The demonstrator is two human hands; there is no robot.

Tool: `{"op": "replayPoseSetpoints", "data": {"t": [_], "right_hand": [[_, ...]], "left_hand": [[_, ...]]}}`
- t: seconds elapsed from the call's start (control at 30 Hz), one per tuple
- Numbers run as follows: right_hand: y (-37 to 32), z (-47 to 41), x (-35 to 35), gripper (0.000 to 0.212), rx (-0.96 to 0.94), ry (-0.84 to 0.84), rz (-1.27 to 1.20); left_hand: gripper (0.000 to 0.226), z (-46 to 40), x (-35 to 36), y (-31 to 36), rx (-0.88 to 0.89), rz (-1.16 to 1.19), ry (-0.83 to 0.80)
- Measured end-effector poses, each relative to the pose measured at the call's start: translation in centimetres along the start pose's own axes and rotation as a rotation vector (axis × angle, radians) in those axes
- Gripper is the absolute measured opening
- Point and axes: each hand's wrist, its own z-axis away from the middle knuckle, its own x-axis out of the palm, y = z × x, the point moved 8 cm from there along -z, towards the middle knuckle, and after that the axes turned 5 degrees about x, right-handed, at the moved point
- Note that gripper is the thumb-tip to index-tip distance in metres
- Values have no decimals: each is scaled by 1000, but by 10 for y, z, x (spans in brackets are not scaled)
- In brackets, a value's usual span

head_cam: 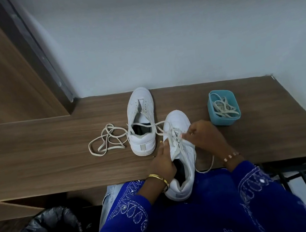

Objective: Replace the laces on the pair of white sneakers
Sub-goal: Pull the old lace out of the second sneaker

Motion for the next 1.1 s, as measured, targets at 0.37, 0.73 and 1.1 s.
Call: {"op": "replayPoseSetpoints", "data": {"t": [0.37,0.73,1.1], "right_hand": [[-45,11,23,9,-310,218,353],[-81,-15,-143,20,-89,176,-817],[-14,4,-13,33,49,41,19]], "left_hand": [[78,-1,0,-1,49,61,18],[73,-4,2,-2,30,15,0],[73,-2,-4,-3,48,67,75]]}}
